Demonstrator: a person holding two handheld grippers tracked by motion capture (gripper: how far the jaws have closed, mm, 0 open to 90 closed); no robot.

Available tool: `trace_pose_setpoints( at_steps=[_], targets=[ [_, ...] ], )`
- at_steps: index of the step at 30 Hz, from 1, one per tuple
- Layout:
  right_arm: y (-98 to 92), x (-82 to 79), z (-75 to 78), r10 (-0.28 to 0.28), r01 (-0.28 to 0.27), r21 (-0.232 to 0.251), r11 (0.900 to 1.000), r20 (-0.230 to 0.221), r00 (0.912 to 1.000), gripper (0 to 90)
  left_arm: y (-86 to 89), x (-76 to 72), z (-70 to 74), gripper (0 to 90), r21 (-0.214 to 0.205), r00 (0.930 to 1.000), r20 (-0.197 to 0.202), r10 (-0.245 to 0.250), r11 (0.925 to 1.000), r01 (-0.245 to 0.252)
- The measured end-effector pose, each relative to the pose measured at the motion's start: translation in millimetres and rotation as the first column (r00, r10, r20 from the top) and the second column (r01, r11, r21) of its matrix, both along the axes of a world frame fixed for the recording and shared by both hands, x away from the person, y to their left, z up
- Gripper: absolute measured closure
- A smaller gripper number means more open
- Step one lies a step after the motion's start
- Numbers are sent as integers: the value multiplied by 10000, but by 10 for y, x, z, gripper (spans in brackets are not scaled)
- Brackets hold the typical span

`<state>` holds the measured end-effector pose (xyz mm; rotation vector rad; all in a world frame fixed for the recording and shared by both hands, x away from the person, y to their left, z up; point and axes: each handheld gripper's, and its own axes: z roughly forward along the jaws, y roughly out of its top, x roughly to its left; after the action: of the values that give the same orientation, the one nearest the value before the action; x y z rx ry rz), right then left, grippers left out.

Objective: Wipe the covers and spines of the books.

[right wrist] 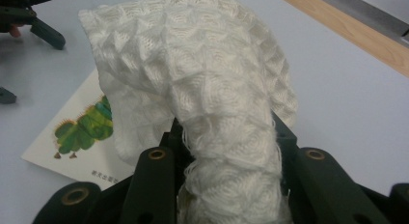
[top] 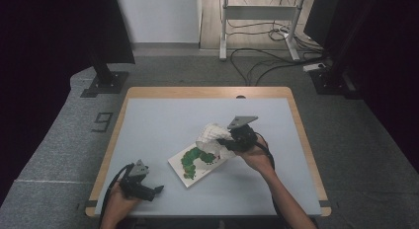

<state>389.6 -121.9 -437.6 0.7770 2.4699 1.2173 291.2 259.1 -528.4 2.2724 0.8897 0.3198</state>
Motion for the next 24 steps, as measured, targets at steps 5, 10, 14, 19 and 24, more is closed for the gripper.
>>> trace_pose_setpoints(
  at_steps=[5, 10, 14, 19, 24],
  targets=[
    [-151, -34, -24, -238, 238, -72, 9997, 8, 9997, 637, 1, 1, 1, 8, 20, 10000, 8, -11, 10000, 11],
    [-302, -73, -35, -527, 528, -40, 9986, 80, 9986, 637, 0, 1, 0, 8, 9, 10000, 8, -1, 10000, 1],
    [-429, -110, -38, -729, 729, -58, 9973, 132, 9973, 636, 0, 1, 1, 8, 13, 10000, -1, -3, 10000, 3],
    [-605, -160, -43, -1017, 1018, -93, 9948, 139, 9947, 636, 1, 1, 0, 8, 11, 10000, 1, -5, 10000, 5],
    [-805, -210, -54, -1438, 1440, -135, 9895, 158, 9895, 635, 0, 1, 0, 8, 17, 10000, 5, -3, 10000, 3]
  ],
)
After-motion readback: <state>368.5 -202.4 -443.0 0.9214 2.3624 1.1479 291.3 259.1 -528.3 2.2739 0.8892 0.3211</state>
